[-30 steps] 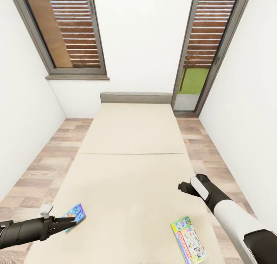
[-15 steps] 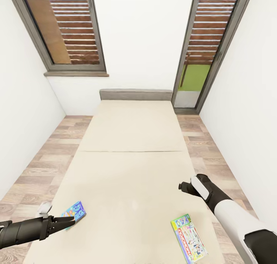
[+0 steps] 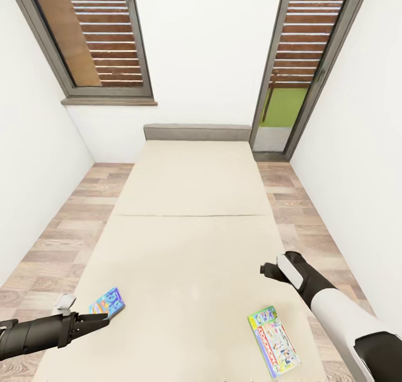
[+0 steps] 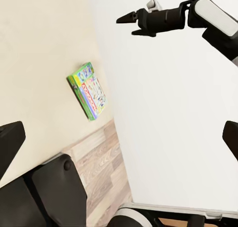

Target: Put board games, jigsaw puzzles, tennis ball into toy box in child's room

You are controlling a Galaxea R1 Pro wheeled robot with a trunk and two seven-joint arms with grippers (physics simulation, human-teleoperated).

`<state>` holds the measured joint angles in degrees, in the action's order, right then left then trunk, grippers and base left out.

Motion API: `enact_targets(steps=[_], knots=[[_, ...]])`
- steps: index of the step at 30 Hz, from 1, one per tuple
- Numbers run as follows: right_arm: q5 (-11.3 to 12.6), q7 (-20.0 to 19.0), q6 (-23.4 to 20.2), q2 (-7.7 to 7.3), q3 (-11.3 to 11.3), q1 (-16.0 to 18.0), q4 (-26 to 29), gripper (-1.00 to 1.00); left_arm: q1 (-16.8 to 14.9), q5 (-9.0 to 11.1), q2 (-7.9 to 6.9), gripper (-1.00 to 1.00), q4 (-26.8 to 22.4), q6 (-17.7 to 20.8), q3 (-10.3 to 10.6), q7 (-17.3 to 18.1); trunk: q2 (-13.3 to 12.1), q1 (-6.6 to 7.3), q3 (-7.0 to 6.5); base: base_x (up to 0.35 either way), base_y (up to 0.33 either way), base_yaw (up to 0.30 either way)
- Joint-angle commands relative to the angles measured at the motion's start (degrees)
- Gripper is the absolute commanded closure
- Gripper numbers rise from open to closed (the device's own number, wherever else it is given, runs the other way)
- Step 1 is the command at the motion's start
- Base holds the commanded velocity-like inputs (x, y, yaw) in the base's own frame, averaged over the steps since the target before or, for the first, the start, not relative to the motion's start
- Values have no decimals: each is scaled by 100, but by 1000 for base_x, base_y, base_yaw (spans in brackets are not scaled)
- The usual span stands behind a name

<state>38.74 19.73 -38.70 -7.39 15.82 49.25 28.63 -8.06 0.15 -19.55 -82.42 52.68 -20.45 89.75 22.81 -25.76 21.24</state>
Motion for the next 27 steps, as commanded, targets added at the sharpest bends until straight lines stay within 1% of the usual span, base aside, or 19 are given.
enact_targets(steps=[1, 6, 10, 16, 27], knots=[[3, 49, -15, -8, 43, 5, 10, -100, -3, -6, 0, -100, -2, 58, 1, 25, 11, -3, 19, 0, 0, 0], [-254, 40, -18, -3, 30, 5, 12, -100, -3, -6, 5, -100, -2, 52, 7, 25, 11, -3, 66, 0, 0, 0], [-347, 35, -21, 0, 23, 6, 17, -100, -3, -6, 8, -100, -2, 52, 15, 25, 11, -3, 104, 0, -13, 0], [-394, 32, -23, 1, 19, 31, 19, -100, -3, -6, 11, -100, -2, 50, 25, 25, 11, -3, 160, 0, -76, 0], [-410, 31, -23, 1, 18, 48, 19, -100, -3, -7, 12, -100, -2, 55, 17, 25, 11, -3, 263, 0, -78, 0]])
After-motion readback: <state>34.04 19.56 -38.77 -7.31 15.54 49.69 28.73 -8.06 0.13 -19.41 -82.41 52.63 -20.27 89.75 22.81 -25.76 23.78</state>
